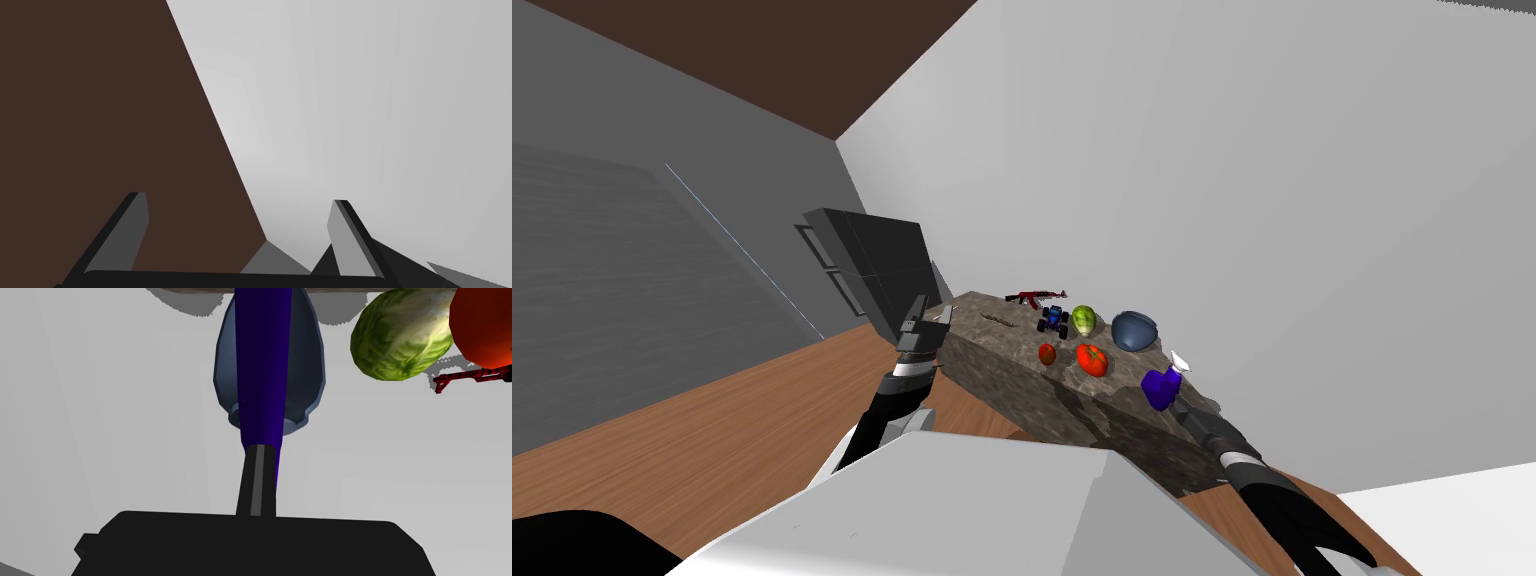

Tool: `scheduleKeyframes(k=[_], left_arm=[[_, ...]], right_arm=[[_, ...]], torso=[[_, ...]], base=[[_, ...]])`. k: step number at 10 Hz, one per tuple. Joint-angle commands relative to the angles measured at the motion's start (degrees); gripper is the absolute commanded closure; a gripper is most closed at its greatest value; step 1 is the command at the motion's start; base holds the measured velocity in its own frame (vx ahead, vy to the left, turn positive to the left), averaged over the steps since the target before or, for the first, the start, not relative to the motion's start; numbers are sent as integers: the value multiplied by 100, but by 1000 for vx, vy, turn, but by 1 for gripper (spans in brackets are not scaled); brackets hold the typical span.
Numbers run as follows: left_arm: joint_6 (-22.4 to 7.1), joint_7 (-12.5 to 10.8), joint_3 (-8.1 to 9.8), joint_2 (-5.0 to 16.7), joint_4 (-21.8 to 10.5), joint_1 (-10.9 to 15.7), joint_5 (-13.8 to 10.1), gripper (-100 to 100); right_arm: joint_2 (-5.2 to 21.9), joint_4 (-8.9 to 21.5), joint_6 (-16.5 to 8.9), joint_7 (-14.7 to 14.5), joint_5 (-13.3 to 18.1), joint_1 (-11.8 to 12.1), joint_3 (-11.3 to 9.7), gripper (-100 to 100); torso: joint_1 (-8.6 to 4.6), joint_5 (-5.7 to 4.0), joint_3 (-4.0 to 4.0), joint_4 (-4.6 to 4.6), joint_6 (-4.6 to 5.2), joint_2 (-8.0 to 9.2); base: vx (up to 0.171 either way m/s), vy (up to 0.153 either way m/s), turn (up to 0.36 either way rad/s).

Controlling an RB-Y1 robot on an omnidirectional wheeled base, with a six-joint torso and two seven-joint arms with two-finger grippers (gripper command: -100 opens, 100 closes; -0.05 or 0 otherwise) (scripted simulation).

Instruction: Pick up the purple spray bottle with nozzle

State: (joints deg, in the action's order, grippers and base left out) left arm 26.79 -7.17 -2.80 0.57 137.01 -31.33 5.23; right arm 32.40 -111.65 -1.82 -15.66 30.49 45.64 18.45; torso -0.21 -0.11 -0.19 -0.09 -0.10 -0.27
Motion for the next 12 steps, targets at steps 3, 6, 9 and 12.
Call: scheduleKeyframes(k=[3,6,9,12], left_arm=[[0,0,0,0,0,0,0,0],[0,0,0,0,0,0,0,0],[0,0,0,0,0,0,0,0],[0,0,0,0,0,0,0,0]], right_arm=[[-70,172,58,-68,48,-171,-15,-100],[-176,430,150,-178,127,-436,-37,-100],[-210,543,177,-221,157,-566,-51,-100],[-52,956,248,-195,131,-967,-192,-100]], torso=[[0,0,0,0,0,0],[-4,-2,3,1,0,6],[-5,-1,3,1,0,6],[7,1,4,1,1,8]], base=[[-4,-3,7],[-18,-10,22],[-15,-8,16],[-26,23,-43]])
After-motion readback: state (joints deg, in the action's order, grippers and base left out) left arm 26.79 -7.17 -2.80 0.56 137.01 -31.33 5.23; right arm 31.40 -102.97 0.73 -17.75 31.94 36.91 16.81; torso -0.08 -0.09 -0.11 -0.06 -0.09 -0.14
